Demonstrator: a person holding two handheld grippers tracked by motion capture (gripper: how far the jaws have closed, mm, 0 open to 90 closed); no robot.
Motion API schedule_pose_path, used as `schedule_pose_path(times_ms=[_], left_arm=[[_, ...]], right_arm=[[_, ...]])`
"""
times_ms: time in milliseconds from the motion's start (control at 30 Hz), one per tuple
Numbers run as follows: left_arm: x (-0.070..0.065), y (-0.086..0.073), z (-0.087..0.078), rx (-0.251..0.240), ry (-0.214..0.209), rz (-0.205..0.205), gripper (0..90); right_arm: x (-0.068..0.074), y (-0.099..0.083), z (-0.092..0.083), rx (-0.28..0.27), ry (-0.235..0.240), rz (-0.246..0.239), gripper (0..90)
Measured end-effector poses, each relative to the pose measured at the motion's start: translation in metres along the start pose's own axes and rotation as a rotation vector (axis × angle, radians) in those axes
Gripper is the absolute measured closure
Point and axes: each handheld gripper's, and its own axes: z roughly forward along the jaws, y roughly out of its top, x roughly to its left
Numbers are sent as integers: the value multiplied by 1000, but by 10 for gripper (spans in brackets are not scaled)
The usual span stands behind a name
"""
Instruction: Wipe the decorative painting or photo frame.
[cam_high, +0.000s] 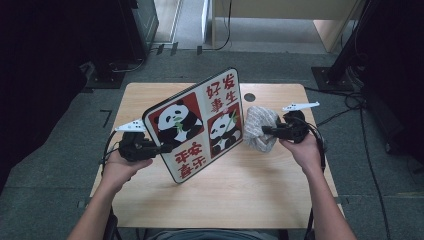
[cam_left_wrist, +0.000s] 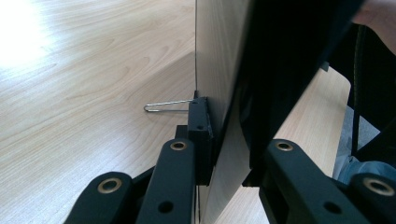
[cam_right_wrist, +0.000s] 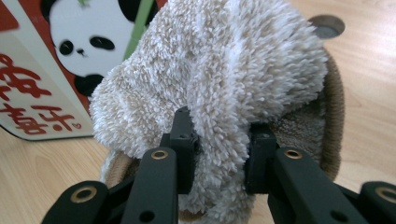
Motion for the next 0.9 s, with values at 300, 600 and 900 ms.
schedule_pose_path(times_ms=[300, 600, 900], left_arm=[[-1, 0, 0, -2, 6, -10, 797], [0, 0, 0, -4, 9, 2, 796], [1, 0, 0, 0, -2, -20, 795]], right_arm=[[11, 22, -10, -37, 1, -46, 707], [20, 42, -13, -36, 6, -75, 708], [30, 72, -25, -52, 25, -114, 707]])
